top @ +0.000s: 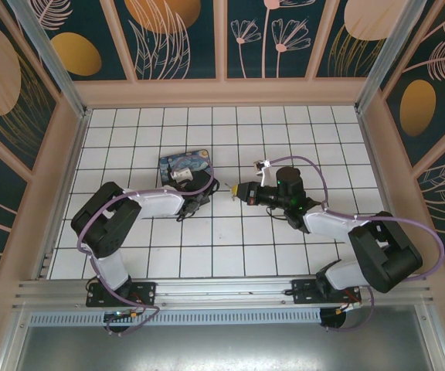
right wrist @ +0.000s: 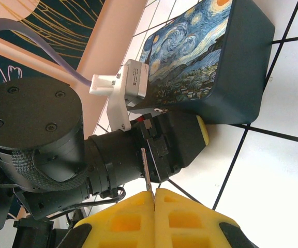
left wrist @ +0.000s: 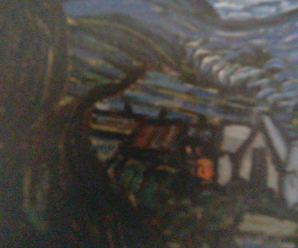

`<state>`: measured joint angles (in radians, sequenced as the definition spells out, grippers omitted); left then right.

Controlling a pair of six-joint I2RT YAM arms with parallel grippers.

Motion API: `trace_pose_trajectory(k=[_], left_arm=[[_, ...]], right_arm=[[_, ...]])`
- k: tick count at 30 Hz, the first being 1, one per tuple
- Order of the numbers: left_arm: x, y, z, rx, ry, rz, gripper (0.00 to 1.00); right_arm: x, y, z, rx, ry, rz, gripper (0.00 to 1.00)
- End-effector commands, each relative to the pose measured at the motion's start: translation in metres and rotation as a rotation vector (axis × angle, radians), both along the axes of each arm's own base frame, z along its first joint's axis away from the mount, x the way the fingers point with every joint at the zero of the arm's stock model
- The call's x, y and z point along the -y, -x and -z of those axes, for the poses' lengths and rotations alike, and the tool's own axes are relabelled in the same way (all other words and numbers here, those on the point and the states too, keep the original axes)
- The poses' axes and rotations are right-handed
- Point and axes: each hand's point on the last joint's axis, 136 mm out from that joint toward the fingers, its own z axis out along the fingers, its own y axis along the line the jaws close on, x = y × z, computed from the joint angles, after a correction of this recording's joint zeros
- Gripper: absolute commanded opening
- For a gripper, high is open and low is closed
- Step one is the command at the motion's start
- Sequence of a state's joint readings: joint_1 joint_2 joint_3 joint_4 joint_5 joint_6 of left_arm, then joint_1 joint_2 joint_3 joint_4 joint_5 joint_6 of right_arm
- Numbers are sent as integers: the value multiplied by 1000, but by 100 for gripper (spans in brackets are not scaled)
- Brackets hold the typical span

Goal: Unlock the padlock with the key

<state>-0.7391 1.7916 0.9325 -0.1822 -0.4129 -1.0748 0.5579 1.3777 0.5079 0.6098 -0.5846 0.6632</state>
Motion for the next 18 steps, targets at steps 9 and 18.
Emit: trace_pose_trajectory(k=[9,18], left_arm=[[34,10,-45,-61,108,184,25],[66,25,-81,-162,397,271,26]], right_arm=[[-4,22,10,4,18,-44,0],[-13,44,10,10,37,-81,0]])
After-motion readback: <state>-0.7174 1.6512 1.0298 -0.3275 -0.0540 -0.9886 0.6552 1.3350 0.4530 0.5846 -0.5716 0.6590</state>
